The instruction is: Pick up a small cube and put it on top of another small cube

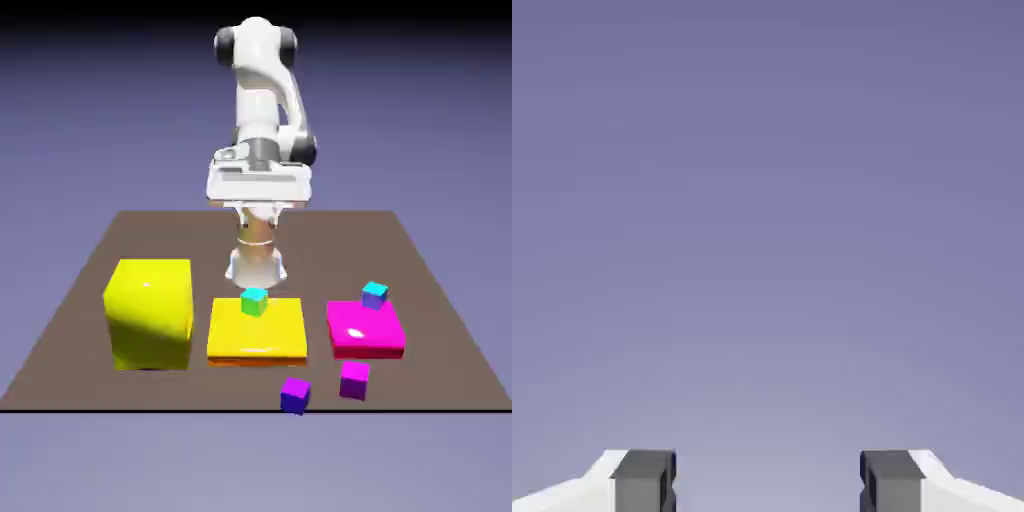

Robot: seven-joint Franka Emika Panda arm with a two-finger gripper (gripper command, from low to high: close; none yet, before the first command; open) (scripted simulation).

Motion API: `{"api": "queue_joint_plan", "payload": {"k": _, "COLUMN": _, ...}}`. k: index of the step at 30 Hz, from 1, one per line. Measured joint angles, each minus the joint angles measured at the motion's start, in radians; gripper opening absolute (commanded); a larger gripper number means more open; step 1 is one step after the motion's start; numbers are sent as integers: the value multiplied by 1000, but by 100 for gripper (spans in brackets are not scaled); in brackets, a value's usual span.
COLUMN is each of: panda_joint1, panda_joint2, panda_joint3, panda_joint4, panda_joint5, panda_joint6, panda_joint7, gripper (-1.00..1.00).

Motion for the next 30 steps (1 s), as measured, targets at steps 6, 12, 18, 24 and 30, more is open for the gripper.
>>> {"api": "queue_joint_plan", "payload": {"k": 6, "panda_joint1": -72, "panda_joint2": 217, "panda_joint3": 97, "panda_joint4": 134, "panda_joint5": -58, "panda_joint6": -112, "panda_joint7": 161, "gripper": 0}}
{"api": "queue_joint_plan", "payload": {"k": 12, "panda_joint1": -143, "panda_joint2": 435, "panda_joint3": 194, "panda_joint4": 268, "panda_joint5": -116, "panda_joint6": -224, "panda_joint7": 323, "gripper": 0}}
{"api": "queue_joint_plan", "payload": {"k": 18, "panda_joint1": -216, "panda_joint2": 652, "panda_joint3": 291, "panda_joint4": 402, "panda_joint5": -174, "panda_joint6": -337, "panda_joint7": 484, "gripper": 0}}
{"api": "queue_joint_plan", "payload": {"k": 24, "panda_joint1": -288, "panda_joint2": 870, "panda_joint3": 388, "panda_joint4": 536, "panda_joint5": -232, "panda_joint6": -449, "panda_joint7": 645, "gripper": 0}}
{"api": "queue_joint_plan", "payload": {"k": 30, "panda_joint1": -275, "panda_joint2": 1087, "panda_joint3": 376, "panda_joint4": 624, "panda_joint5": -322, "panda_joint6": -422, "panda_joint7": 770, "gripper": 0}}
